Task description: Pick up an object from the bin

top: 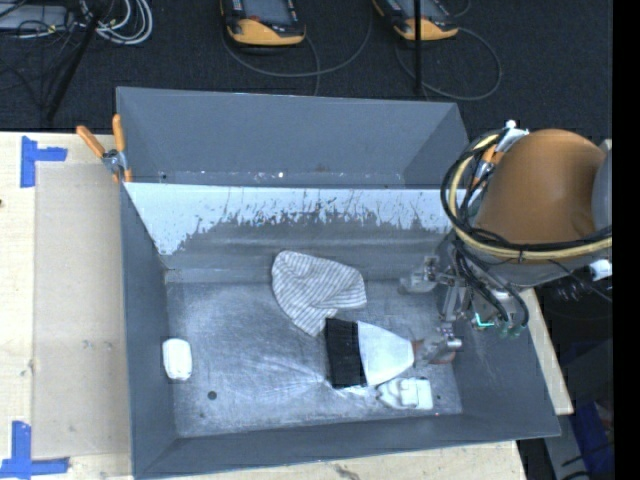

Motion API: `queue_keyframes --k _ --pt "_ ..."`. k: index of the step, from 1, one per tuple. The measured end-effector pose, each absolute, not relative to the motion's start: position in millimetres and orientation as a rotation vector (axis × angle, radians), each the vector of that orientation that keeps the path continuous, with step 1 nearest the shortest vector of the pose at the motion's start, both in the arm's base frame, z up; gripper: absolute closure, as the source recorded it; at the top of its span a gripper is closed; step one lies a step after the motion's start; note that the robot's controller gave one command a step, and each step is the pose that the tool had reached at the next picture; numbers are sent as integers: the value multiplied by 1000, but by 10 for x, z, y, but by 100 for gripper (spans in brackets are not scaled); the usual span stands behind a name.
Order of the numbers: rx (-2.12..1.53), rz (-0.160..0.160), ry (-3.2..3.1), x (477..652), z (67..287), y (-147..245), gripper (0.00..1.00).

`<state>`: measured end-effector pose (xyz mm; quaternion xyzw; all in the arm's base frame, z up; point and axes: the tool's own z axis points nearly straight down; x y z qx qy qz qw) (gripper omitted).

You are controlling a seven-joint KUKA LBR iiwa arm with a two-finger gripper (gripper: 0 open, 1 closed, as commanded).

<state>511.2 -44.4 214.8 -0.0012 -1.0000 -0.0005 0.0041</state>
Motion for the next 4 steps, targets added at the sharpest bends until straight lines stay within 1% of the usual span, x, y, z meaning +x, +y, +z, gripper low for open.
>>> queue_keyframes --k 1,2,3,4 --pt "-2 0 -3140 5126 2176 -444 0" --pt "39 2 -3148 5176 2073 -421 0" --pt "249 0 -3136 5171 1539 -441 0" --pt "612 -16 -3091 5078 884 -694 100"
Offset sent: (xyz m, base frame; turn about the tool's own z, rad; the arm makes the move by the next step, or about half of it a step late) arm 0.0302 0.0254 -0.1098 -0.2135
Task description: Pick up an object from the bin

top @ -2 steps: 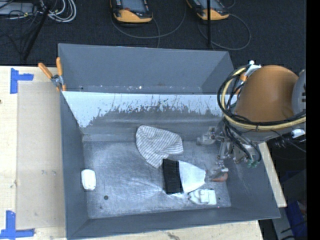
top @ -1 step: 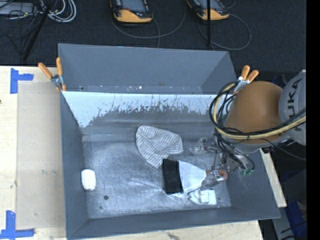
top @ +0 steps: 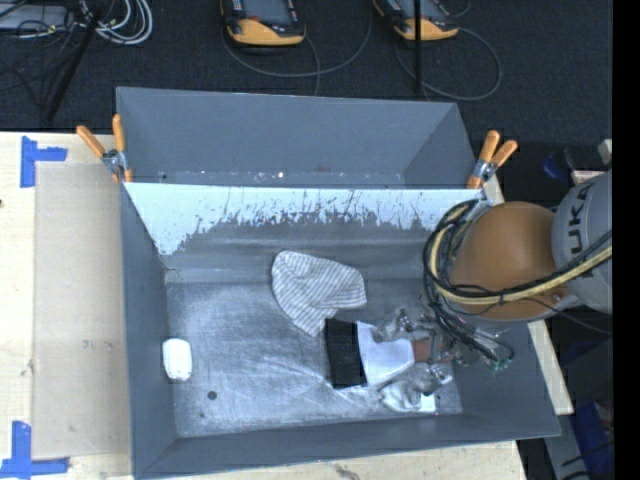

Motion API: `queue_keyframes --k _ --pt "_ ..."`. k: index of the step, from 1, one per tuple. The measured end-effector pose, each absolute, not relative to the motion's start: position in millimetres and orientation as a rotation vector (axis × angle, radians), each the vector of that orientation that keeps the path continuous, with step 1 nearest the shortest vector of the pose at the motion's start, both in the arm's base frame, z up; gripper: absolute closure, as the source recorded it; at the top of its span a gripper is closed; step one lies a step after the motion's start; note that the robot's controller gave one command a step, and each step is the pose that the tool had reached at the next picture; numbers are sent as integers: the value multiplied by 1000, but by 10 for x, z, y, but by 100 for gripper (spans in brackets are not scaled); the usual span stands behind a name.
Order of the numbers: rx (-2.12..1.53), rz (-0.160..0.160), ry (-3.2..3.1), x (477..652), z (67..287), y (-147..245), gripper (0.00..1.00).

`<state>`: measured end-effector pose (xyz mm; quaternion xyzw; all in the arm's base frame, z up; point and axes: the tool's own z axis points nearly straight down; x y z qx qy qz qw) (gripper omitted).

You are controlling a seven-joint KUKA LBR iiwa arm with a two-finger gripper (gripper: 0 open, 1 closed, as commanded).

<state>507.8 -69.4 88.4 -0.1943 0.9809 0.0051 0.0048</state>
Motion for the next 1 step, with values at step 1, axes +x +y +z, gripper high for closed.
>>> queue_keyframes --k 1 --pt "-610 16 3072 5078 883 -693 100"
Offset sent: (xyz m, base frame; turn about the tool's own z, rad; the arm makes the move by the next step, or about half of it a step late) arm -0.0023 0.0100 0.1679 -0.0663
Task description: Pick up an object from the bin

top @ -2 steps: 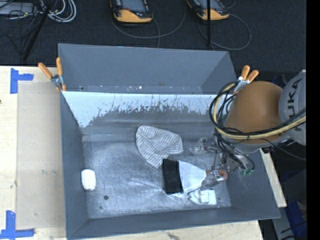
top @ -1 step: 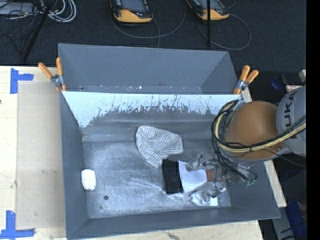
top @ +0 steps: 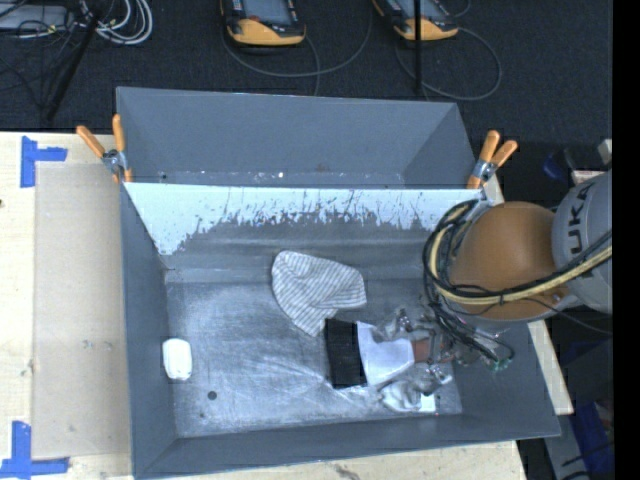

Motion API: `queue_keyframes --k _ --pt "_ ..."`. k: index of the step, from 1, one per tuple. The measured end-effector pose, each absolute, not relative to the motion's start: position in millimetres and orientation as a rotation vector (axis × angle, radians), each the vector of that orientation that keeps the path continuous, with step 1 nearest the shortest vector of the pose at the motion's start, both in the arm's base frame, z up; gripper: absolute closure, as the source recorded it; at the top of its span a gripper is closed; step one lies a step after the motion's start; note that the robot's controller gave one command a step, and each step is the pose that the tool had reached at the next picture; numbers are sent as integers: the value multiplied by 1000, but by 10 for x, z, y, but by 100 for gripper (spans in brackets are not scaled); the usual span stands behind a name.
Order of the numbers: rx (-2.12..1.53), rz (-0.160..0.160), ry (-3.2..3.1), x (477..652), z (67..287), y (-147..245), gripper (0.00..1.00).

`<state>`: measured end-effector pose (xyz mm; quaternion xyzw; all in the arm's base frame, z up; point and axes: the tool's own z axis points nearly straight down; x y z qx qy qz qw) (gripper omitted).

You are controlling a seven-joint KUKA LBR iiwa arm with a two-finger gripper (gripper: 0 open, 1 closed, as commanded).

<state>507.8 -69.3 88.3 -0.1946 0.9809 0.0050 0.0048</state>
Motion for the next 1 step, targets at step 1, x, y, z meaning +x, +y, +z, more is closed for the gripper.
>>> queue_keyframes --k 1 --pt "-621 6 3101 5007 898 -725 100"
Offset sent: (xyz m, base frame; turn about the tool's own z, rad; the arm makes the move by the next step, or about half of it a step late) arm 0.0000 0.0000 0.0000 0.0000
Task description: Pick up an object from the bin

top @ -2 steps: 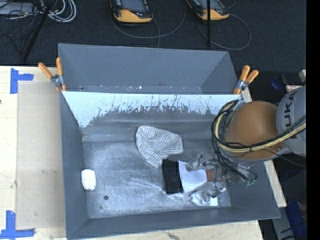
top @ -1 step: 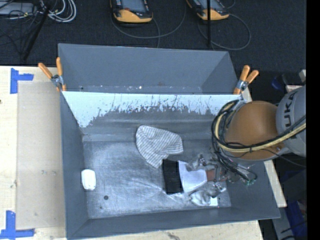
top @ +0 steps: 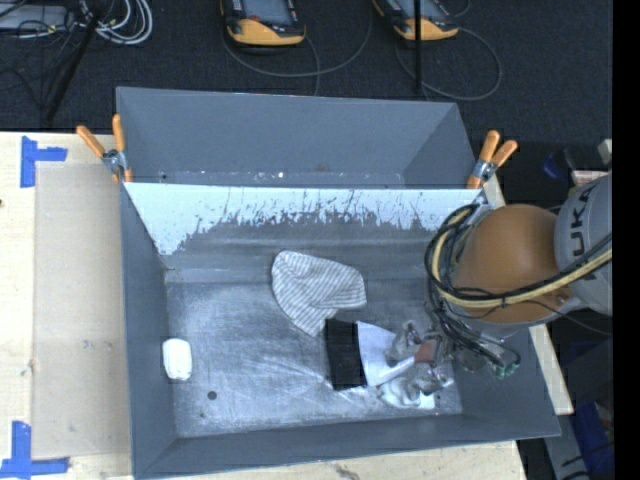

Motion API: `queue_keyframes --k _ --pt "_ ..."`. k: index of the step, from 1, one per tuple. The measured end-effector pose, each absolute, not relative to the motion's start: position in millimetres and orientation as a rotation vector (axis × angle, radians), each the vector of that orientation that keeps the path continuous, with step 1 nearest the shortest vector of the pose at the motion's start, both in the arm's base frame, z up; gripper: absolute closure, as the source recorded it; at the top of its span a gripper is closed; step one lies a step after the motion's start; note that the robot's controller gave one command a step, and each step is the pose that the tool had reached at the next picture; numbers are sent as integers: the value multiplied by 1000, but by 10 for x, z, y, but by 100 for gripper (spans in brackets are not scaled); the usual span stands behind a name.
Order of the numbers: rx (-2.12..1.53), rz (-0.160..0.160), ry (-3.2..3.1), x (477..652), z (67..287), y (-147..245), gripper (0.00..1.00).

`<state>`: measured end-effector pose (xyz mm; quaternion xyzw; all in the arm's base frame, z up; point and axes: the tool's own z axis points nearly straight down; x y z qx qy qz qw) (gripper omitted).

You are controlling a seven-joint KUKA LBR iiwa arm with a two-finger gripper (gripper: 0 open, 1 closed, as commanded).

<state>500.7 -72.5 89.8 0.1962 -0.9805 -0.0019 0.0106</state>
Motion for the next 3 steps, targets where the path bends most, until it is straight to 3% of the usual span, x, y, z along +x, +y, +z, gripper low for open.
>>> queue_keyframes --k 3 --pt "618 -6 -3056 5001 895 -728 100"
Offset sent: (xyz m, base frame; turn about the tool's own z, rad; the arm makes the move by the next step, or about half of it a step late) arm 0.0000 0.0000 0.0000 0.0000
